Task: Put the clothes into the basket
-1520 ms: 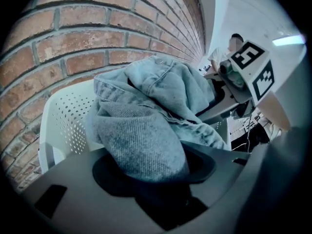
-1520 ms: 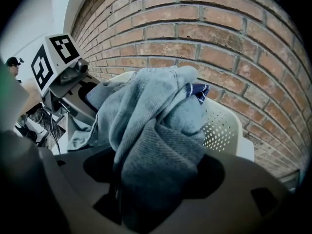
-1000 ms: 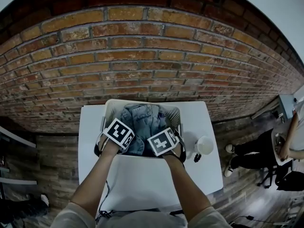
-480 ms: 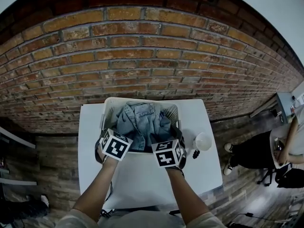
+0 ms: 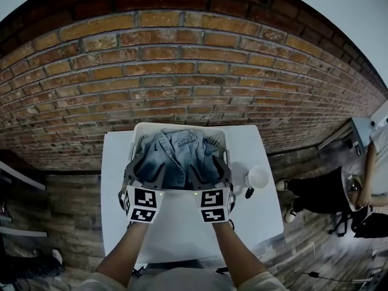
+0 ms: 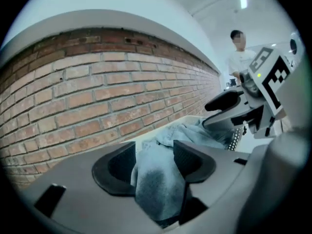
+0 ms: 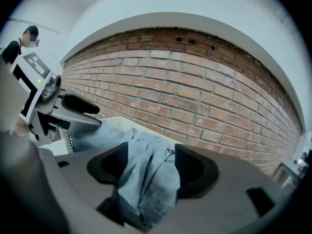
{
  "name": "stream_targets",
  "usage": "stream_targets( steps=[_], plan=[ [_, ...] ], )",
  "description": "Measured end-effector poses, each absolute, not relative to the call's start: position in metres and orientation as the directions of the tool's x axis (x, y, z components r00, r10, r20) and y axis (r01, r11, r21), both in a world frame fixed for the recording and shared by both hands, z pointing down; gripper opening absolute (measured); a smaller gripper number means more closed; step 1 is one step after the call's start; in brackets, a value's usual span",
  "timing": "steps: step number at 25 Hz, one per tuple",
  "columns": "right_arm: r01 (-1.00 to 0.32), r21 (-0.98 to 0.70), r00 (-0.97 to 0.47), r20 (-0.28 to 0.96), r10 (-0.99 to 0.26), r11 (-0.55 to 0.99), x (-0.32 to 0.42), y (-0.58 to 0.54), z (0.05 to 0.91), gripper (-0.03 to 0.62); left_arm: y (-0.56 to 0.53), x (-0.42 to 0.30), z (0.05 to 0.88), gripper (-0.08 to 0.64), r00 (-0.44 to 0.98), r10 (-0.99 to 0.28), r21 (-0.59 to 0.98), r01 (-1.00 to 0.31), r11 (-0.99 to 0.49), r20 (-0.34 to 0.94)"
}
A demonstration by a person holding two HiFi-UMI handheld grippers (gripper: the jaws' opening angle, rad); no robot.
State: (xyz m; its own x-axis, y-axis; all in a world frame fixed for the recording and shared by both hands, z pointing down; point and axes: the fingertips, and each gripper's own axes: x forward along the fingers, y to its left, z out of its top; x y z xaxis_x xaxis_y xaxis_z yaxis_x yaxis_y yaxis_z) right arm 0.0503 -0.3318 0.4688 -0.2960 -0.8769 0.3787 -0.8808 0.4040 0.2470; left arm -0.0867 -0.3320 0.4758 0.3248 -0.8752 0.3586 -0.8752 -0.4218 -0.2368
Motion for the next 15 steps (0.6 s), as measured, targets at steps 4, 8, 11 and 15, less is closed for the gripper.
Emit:
stream_targets(
  steps=[4, 8, 11, 15],
  plan=[
    [-0.888, 0.209, -0.329, 0.334, -0.883, 0.41, 0.039, -0.32, 0.46, 0.281, -0.321, -0.08, 0.463, 0.245, 0.359, -0.883, -0.232, -0.871, -0.433, 0.301],
    [-0.897, 0.164, -0.354, 0.291, -0.889, 0.411, 0.033, -0.311, 0.448, 0.265, -0.312, -0.073, 0.444, 0.244, 0.393, -0.889, -0.196, -0.876, -0.44, 0.235],
    [-0.906, 0.149, -0.352, 0.256, -0.9, 0.396, 0.034, -0.302, 0.438, 0.238, -0.301, -0.071, 0.428, 0.191, 0.413, -0.891, -0.154, -0.884, -0.442, 0.189],
    [-0.912, 0.151, -0.349, 0.202, -0.915, 0.381, 0.034, -0.288, 0.418, 0.183, -0.284, -0.06, 0.405, 0.081, 0.456, -0.882, -0.111, -0.877, -0.468, 0.117]
  ],
)
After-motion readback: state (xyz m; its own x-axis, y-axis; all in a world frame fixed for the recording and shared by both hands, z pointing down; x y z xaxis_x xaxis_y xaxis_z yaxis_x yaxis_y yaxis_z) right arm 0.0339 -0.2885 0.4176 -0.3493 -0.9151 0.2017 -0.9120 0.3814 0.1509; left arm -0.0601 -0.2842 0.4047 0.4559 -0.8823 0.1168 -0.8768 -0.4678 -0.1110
